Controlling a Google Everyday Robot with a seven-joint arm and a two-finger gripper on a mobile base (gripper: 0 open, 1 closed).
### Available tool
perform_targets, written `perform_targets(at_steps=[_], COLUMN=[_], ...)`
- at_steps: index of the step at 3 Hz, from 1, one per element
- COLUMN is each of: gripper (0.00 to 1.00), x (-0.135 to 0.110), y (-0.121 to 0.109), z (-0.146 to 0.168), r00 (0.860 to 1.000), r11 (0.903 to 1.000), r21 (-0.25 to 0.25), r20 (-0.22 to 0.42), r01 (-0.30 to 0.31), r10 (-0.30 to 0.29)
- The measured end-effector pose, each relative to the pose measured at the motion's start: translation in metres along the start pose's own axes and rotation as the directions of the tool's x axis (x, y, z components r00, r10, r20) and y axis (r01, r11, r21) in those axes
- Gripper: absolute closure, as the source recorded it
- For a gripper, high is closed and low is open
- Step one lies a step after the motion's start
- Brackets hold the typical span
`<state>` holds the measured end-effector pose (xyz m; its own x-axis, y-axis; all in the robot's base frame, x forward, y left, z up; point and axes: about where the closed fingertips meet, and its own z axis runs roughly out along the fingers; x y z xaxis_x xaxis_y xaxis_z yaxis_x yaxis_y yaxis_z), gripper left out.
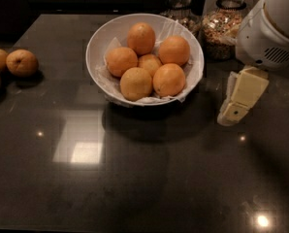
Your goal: Pick orange from white bowl
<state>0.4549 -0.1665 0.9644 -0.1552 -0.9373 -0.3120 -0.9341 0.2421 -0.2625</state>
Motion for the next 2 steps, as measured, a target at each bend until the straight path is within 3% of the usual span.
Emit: perform_targets(at_steps=[1,2], gripper=[0.00,0.00], x=[-0.0293,-0.0294], y=[-0.0117,-0.0117], z=[0.0158,0.0158], r00=[0.998,0.998], r11=[0.9993,0.9993], r21=[0.032,0.032], r20=[0.065,0.065], r01=[0.021,0.021], r10=[-0.023,-0.023])
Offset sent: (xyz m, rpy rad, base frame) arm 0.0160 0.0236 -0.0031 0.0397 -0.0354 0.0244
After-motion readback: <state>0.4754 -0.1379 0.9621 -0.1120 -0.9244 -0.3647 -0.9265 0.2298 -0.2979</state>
